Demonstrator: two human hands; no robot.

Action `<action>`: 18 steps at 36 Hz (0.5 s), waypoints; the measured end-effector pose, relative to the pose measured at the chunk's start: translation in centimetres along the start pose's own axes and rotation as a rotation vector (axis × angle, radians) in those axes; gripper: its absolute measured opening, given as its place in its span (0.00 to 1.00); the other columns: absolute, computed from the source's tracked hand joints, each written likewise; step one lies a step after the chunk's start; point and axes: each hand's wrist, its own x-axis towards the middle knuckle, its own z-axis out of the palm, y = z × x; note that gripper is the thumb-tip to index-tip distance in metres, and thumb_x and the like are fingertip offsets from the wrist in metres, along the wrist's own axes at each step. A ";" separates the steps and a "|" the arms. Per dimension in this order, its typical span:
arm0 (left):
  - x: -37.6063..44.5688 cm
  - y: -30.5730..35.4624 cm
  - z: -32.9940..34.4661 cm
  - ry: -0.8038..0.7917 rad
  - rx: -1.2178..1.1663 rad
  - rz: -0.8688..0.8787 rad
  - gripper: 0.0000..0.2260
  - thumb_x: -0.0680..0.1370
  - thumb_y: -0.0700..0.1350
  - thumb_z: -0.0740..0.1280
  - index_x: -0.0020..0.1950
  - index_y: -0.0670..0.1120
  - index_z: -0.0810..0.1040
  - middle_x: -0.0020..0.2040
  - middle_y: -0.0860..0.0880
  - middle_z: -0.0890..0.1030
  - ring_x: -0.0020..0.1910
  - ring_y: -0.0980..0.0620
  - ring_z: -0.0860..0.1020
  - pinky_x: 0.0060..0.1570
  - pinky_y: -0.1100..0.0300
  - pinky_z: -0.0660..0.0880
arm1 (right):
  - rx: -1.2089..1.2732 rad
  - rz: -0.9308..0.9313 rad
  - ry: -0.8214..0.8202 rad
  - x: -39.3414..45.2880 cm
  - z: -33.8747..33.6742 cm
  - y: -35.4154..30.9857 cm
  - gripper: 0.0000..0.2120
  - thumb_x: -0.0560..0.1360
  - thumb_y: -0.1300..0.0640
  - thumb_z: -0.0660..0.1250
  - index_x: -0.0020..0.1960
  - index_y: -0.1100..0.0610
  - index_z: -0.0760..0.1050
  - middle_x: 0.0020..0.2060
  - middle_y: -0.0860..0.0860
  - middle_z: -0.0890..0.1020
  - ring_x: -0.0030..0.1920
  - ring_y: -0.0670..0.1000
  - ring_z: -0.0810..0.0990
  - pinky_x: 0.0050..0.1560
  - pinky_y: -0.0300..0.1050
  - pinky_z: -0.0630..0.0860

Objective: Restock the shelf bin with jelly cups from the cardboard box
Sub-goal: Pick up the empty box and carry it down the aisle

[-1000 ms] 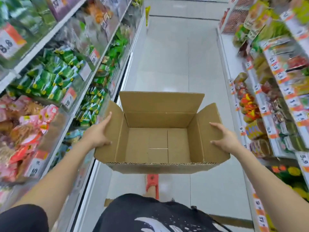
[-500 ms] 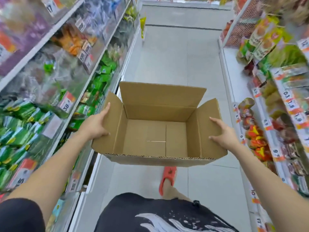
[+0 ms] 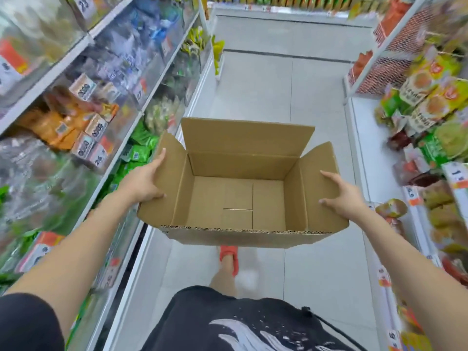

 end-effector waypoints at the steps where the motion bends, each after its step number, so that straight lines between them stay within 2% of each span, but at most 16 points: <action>1: 2.3 0.3 -0.5 -0.004 -0.003 0.003 0.53 0.66 0.43 0.78 0.76 0.62 0.42 0.57 0.42 0.79 0.42 0.47 0.76 0.39 0.58 0.70 | 0.010 0.004 -0.004 2.1 -0.4 -0.5 0.35 0.69 0.65 0.74 0.71 0.48 0.65 0.65 0.53 0.75 0.60 0.57 0.75 0.59 0.44 0.70; 5: 11.0 1.7 -3.0 -0.020 -0.015 0.011 0.54 0.65 0.44 0.78 0.75 0.64 0.41 0.58 0.42 0.79 0.45 0.45 0.77 0.44 0.57 0.73 | 0.040 0.033 -0.016 10.3 -1.7 -2.1 0.35 0.69 0.63 0.73 0.71 0.44 0.65 0.64 0.52 0.74 0.57 0.54 0.75 0.57 0.46 0.74; 9: 19.3 3.7 -5.7 0.001 0.000 0.018 0.54 0.65 0.43 0.78 0.75 0.63 0.43 0.60 0.41 0.79 0.52 0.43 0.78 0.45 0.58 0.71 | 0.059 0.051 -0.010 18.1 -3.4 -4.1 0.35 0.70 0.63 0.73 0.71 0.45 0.65 0.64 0.52 0.74 0.58 0.54 0.74 0.59 0.48 0.74; 11: 23.0 4.7 -7.0 -0.006 0.001 0.026 0.54 0.64 0.43 0.78 0.75 0.63 0.43 0.61 0.41 0.78 0.53 0.43 0.78 0.47 0.57 0.73 | 0.074 0.047 -0.016 21.6 -4.3 -5.0 0.35 0.70 0.65 0.73 0.71 0.47 0.65 0.62 0.51 0.74 0.56 0.52 0.74 0.57 0.44 0.73; 14: 28.2 6.7 -8.7 -0.002 0.027 0.042 0.53 0.65 0.43 0.78 0.75 0.62 0.43 0.63 0.39 0.76 0.55 0.41 0.77 0.51 0.54 0.73 | 0.096 0.031 -0.009 27.2 -5.5 -5.6 0.37 0.67 0.68 0.74 0.72 0.52 0.66 0.65 0.53 0.73 0.61 0.55 0.74 0.56 0.38 0.67; 18: 35.5 9.5 -10.7 -0.018 0.002 0.029 0.52 0.66 0.41 0.77 0.76 0.61 0.44 0.64 0.40 0.75 0.58 0.41 0.76 0.51 0.56 0.71 | 0.107 0.053 -0.030 35.0 -7.4 -6.3 0.38 0.66 0.68 0.75 0.72 0.53 0.65 0.67 0.54 0.72 0.62 0.53 0.73 0.55 0.33 0.65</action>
